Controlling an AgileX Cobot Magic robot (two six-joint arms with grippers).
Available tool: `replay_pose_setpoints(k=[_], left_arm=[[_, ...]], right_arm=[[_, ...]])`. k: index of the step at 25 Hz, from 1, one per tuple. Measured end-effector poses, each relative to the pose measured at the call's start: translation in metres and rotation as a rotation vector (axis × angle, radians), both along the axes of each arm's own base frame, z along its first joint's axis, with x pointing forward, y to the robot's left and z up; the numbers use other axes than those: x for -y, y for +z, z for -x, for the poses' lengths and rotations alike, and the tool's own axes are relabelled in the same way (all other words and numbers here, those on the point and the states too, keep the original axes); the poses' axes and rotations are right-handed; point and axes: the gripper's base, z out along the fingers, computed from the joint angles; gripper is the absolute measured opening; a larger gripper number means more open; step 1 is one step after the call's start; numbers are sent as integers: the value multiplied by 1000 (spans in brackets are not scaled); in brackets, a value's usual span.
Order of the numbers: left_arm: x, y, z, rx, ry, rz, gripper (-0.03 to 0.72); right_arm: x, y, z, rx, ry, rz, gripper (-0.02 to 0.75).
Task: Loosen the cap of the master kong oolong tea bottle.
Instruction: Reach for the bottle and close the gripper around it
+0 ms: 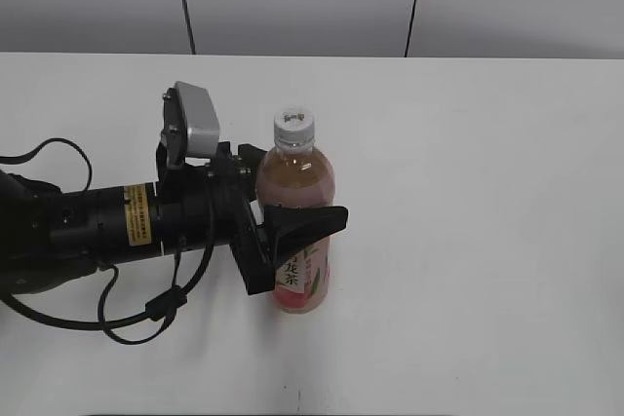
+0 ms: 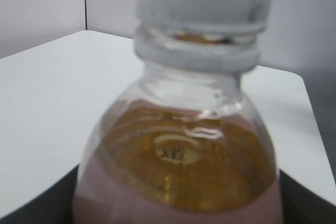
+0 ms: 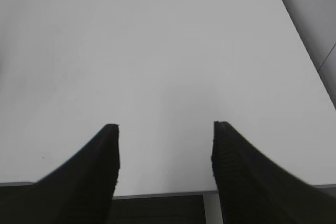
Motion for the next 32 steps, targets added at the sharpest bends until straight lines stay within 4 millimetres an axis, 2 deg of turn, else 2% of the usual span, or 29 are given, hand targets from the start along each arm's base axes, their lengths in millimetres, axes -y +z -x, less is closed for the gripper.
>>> replay_pose_setpoints(k=[14, 17, 23, 32], left_arm=[[0, 0, 1, 35, -16, -11, 453], [0, 0, 1, 36, -16, -11, 453], [0, 0, 1, 38, -17, -12, 453], [0, 0, 1, 38, -17, -11, 453]], right_arm=[[0, 0, 0, 0, 0, 0, 423], [0, 4, -8, -29, 9, 18, 416], [-5, 22, -57, -79, 48, 47, 409], [-24, 28, -159, -191, 196, 10, 409]])
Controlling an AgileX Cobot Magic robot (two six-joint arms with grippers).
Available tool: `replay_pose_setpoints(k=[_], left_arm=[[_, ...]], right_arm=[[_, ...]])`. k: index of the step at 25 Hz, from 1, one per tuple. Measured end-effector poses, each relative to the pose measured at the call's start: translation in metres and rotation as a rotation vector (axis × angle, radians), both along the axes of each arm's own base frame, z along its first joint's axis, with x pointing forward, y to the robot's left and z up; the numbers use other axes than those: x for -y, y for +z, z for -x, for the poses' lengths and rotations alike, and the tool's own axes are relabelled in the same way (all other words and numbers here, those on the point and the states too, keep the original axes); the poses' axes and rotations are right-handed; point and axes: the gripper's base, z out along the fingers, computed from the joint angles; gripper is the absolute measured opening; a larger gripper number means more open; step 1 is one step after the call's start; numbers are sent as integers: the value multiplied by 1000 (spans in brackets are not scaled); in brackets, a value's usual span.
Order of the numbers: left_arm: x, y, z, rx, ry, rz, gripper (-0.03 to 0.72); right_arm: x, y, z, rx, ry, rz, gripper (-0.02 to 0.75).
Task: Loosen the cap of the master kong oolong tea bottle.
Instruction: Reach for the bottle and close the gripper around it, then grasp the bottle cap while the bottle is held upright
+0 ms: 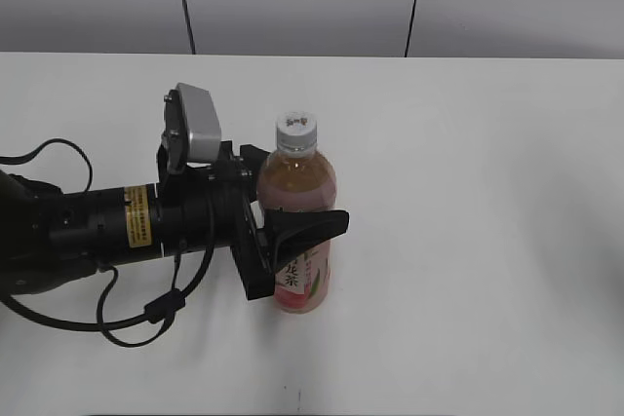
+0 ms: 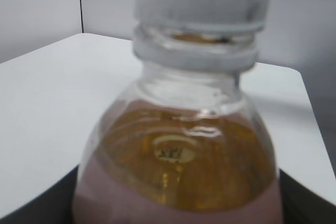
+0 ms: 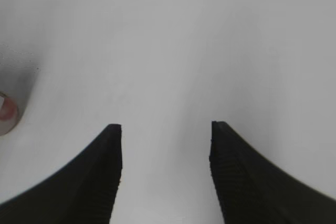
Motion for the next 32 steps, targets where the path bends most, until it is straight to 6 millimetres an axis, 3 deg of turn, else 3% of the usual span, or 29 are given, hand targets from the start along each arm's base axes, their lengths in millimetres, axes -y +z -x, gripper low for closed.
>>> replay_pose_setpoints(k=[1, 9, 15, 19, 27, 32], left_arm=[[0, 0, 0, 0, 0, 0, 453], [0, 0, 0, 0, 2, 1, 453], [0, 0, 0, 0, 2, 1, 453], [0, 0, 0, 0, 2, 1, 453], [0, 0, 0, 0, 2, 1, 453], [0, 0, 0, 0, 2, 1, 453]], right_arm=[[-3, -4, -18, -51, 15, -6, 409], [-19, 10, -104, -272, 110, -81, 407], [-37, 25, -146, -413, 215, -130, 408], [-67, 34, -160, -409, 326, -49, 408], [-148, 58, -171, -358, 569, 121, 407], [-185, 65, -167, -315, 656, 143, 419]])
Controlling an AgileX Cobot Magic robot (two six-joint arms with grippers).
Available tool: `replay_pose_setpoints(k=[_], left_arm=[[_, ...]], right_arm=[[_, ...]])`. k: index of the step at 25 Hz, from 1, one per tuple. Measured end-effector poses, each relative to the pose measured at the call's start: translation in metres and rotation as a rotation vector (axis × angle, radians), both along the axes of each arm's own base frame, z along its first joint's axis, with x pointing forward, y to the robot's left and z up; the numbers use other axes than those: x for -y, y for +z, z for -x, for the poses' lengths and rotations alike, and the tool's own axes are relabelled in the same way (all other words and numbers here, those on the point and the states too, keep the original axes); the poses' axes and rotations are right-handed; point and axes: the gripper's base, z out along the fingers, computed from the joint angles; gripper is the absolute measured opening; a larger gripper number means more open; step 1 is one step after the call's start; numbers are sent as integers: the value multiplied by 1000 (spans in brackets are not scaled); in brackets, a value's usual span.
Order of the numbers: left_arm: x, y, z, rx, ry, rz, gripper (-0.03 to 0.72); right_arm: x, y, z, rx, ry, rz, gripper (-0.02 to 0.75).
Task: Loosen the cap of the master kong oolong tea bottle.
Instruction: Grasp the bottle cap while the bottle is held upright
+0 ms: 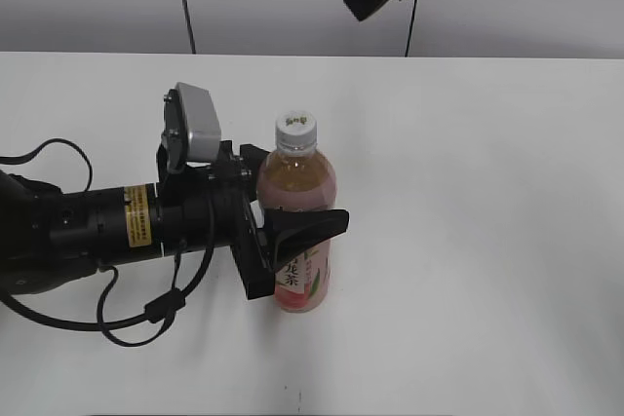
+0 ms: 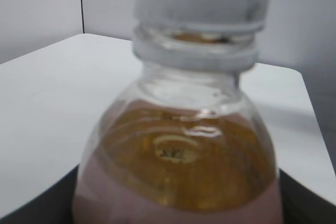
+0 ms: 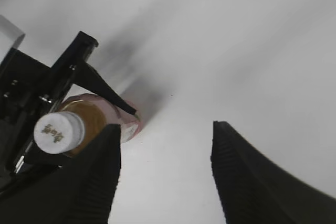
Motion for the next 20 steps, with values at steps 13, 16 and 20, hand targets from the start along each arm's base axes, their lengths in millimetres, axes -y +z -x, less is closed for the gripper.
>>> replay_pose_setpoints(k=[13, 16, 20], left_arm=[[0, 0, 0, 0, 1, 0, 453], [0, 0, 0, 0, 1, 0, 453], [0, 0, 0, 0, 1, 0, 453]], right_arm=[[-42, -1, 32, -55, 16, -12, 463], [-53, -3, 40, -67, 46, -14, 465], [-66, -17, 46, -108, 77, 6, 516]])
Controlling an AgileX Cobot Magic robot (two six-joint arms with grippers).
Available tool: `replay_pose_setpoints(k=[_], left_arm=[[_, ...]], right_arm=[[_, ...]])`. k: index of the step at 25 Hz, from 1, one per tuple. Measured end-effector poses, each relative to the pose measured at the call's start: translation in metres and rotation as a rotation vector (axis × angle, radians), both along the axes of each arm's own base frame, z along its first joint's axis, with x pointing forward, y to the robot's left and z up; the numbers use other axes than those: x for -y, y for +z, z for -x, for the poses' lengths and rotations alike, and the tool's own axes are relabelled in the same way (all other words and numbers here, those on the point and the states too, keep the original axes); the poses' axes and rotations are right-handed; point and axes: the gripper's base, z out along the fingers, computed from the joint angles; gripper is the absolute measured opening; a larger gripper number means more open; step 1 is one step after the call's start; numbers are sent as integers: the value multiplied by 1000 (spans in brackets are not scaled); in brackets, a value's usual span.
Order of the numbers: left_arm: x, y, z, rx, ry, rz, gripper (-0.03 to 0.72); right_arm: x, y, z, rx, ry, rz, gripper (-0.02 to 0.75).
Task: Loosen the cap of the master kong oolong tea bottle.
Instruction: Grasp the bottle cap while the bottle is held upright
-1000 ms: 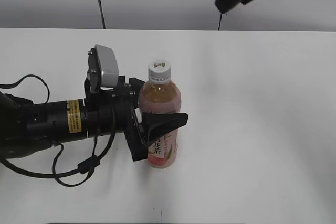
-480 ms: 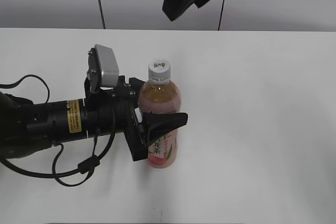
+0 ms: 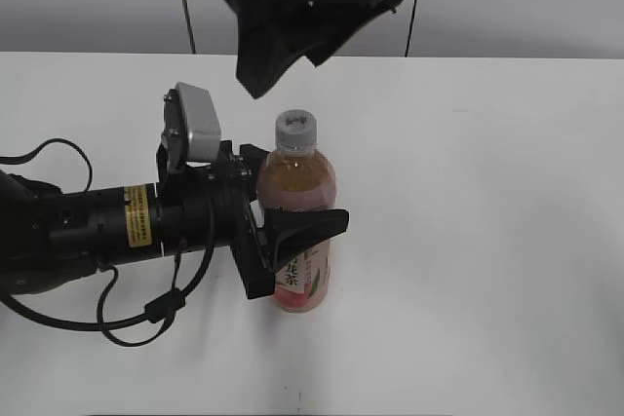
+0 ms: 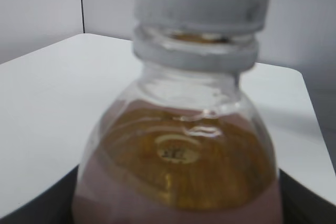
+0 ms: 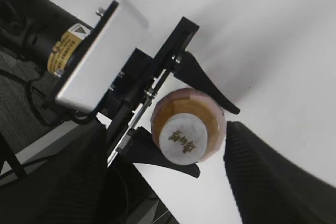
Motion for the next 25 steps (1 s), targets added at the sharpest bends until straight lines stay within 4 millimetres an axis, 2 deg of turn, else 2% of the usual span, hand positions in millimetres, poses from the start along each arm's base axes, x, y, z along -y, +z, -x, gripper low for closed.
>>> replay_pose_setpoints(k=[5, 18, 21, 25], left_arm=[[0, 0, 0, 0, 0, 0, 453], [0, 0, 0, 0, 0, 0, 453], [0, 0, 0, 0, 0, 0, 453], [0, 0, 0, 0, 0, 0, 453]], right_arm=[[-1, -25, -1, -63, -5, 54, 544], [-7, -46, -8, -100, -6, 95, 545], [-7, -47, -9, -101, -6, 98, 515], [-7, -47, -9, -100, -4, 98, 403]])
